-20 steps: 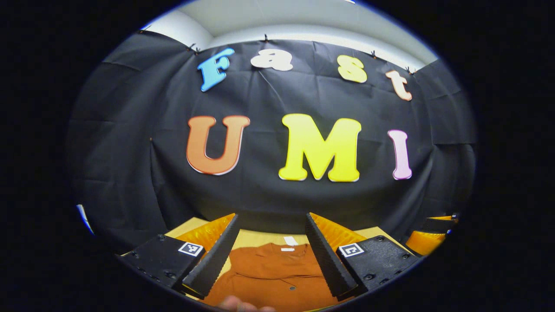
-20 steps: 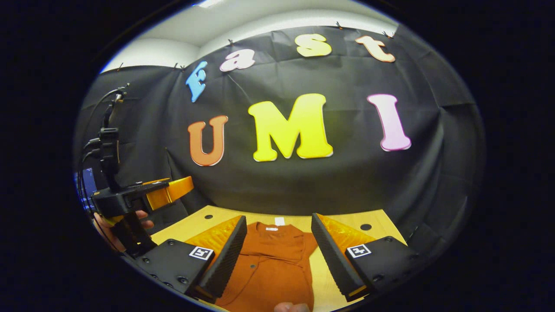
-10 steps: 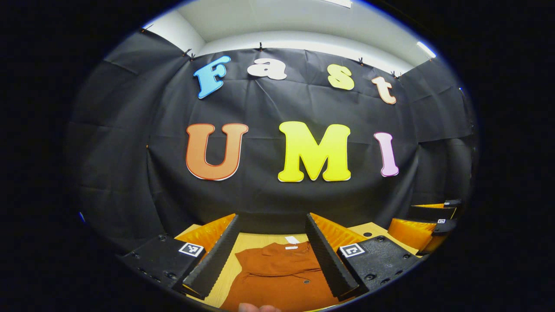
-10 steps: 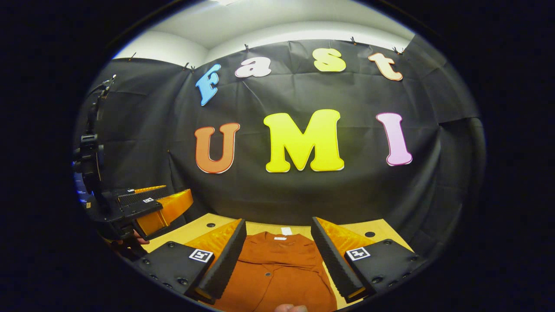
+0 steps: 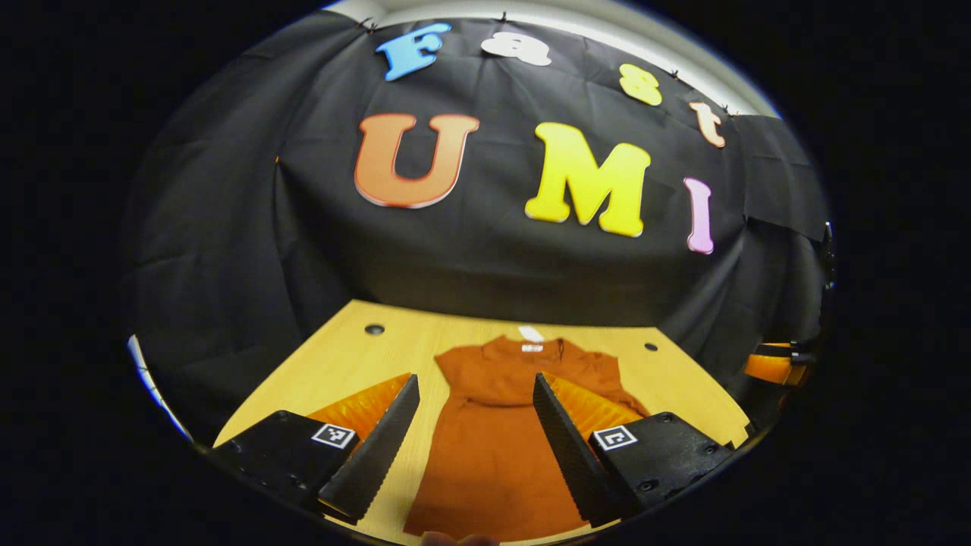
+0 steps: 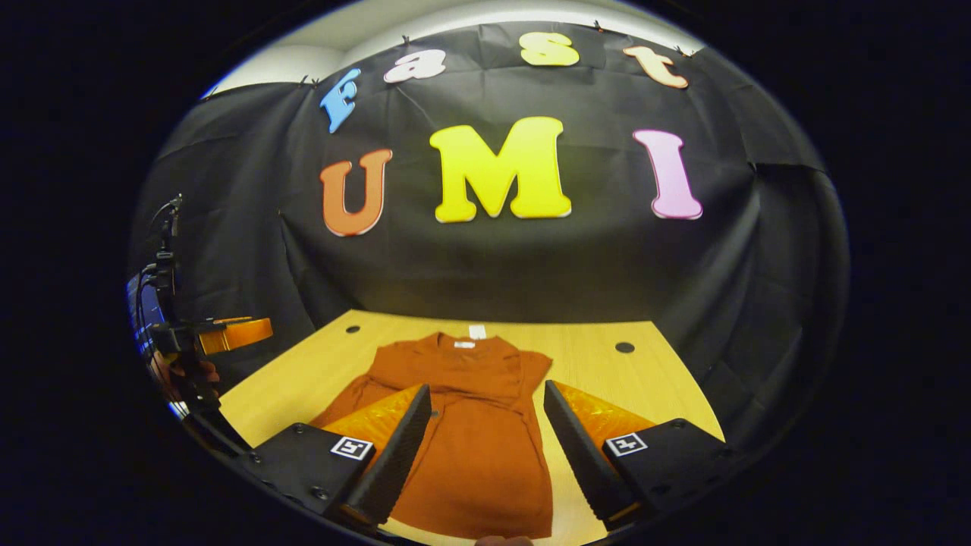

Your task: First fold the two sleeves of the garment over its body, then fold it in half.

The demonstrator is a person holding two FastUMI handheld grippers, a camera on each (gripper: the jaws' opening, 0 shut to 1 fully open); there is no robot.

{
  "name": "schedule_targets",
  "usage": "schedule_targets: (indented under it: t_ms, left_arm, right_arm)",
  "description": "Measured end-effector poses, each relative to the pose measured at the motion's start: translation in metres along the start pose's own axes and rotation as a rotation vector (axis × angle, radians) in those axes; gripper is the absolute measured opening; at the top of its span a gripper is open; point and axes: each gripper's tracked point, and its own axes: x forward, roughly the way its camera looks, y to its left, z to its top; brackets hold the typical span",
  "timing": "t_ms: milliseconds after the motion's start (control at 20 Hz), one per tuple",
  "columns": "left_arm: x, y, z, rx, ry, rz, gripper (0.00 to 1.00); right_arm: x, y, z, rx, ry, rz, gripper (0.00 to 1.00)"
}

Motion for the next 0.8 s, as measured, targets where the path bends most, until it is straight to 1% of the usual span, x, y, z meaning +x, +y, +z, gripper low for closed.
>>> schedule_targets:
  t_ms: [100, 150, 200, 250, 300, 350, 400, 500, 600, 650, 700, 800]
  left_arm:
    - [-0.007, 0.013, -0.052, -0.112, 0.145, -0.061, 0.98]
    - [-0.015, 0.018, -0.081, -0.167, 0.241, -0.079, 0.98]
    - [-0.021, 0.024, -0.109, -0.213, 0.321, -0.088, 0.98]
    - [-0.025, 0.032, -0.134, -0.244, 0.386, -0.086, 0.98]
    - [-0.033, 0.044, -0.156, -0.274, 0.438, -0.075, 0.99]
    - [-0.038, 0.060, -0.175, -0.302, 0.483, -0.053, 0.99]
    - [-0.044, 0.066, -0.185, -0.324, 0.506, -0.049, 0.98]
    - [-0.047, 0.069, -0.194, -0.358, 0.527, -0.055, 0.99]
    - [-0.048, 0.066, -0.202, -0.354, 0.554, -0.070, 0.98]
    - [-0.049, 0.060, -0.205, -0.358, 0.570, -0.093, 0.99]
    - [-0.051, 0.051, -0.207, -0.362, 0.585, -0.116, 0.99]
    - [-0.048, 0.041, -0.210, -0.336, 0.587, -0.139, 0.99]
  right_arm:
    - [-0.002, -0.021, -0.039, 0.027, 0.091, -0.007, 0.95]
    - [-0.004, -0.031, -0.062, 0.038, 0.147, -0.014, 0.95]
    - [-0.008, -0.040, -0.087, 0.057, 0.208, -0.021, 0.92]
    - [-0.012, -0.047, -0.110, 0.085, 0.259, -0.026, 0.95]
    - [-0.015, -0.056, -0.134, 0.108, 0.307, -0.040, 0.95]
    - [-0.023, -0.069, -0.166, 0.126, 0.396, -0.084, 0.92]
    - [-0.027, -0.074, -0.185, 0.137, 0.431, -0.091, 0.95]
    - [-0.027, -0.080, -0.213, 0.167, 0.491, -0.114, 0.96]
    - [-0.025, -0.081, -0.228, 0.180, 0.515, -0.129, 0.96]
    - [-0.023, -0.081, -0.232, 0.192, 0.517, -0.139, 0.92]
    - [-0.019, -0.081, -0.234, 0.205, 0.516, -0.147, 0.96]
    - [-0.008, -0.079, -0.243, 0.213, 0.525, -0.161, 0.96]
